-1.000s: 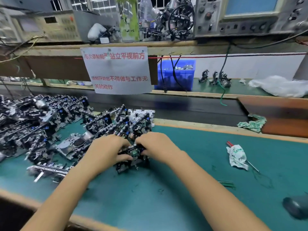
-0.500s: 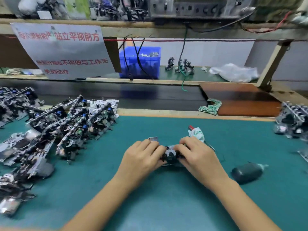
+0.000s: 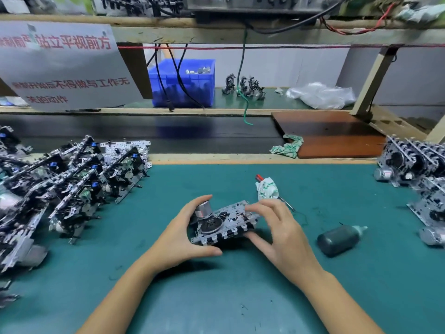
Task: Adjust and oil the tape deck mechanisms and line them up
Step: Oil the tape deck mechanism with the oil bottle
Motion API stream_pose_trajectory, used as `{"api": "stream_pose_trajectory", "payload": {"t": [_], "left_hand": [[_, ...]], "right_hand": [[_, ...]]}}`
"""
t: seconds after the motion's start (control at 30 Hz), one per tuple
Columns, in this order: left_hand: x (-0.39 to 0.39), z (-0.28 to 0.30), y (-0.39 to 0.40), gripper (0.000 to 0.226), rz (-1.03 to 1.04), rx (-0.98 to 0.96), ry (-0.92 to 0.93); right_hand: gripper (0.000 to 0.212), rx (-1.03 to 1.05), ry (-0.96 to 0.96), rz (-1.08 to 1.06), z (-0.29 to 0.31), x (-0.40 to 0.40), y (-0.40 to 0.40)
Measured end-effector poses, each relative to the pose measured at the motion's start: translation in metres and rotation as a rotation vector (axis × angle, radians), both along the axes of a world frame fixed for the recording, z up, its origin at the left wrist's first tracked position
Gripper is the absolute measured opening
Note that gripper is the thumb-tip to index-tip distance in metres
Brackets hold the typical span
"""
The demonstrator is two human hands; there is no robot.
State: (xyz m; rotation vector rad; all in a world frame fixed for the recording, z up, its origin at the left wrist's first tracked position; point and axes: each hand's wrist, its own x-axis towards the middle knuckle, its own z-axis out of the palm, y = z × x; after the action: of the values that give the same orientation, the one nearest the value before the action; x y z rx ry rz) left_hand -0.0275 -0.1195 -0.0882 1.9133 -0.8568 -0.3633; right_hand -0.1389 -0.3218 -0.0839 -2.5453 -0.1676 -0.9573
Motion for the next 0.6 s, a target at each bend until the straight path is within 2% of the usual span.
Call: {"api": "stream_pose_trajectory", "payload": {"t": [0.07, 0.13, 0.3, 0.43, 0.5, 0.6], "left_hand": [[-0.001, 0.0, -0.001, 0.099, 0.003, -0.013, 0.021], [-0.002, 0.001, 0.0, 0.099, 0.001, 0.0, 0.031], [-0.003, 0.001, 0.002, 0.099, -0.052, 0.017, 0.021], [-0.004, 0.0, 0.004, 0.095, -0.085, 0.029, -0.084], [-0.002, 0.0, 0.004, 0.095, -0.08, 0.034, -0.117], [0.002, -0.001, 0.006, 0.102, -0.095, 0.044, -0.097]], "right_hand": [[0.059, 0.144, 0.075, -0.063, 0.0, 0.0, -0.005], [0.06, 0.248, 0.232, -0.129, -0.004, -0.001, -0.011], [0.035, 0.073, 0.495, -0.144, -0.012, 0.004, -0.014], [0.012, 0.131, 0.562, -0.143, -0.005, 0.003, -0.026], [0.014, 0.167, 0.546, -0.233, -0.004, -0.002, -0.037], [0.014, 0.059, 0.535, -0.368, -0.006, -0.005, -0.044]]}}
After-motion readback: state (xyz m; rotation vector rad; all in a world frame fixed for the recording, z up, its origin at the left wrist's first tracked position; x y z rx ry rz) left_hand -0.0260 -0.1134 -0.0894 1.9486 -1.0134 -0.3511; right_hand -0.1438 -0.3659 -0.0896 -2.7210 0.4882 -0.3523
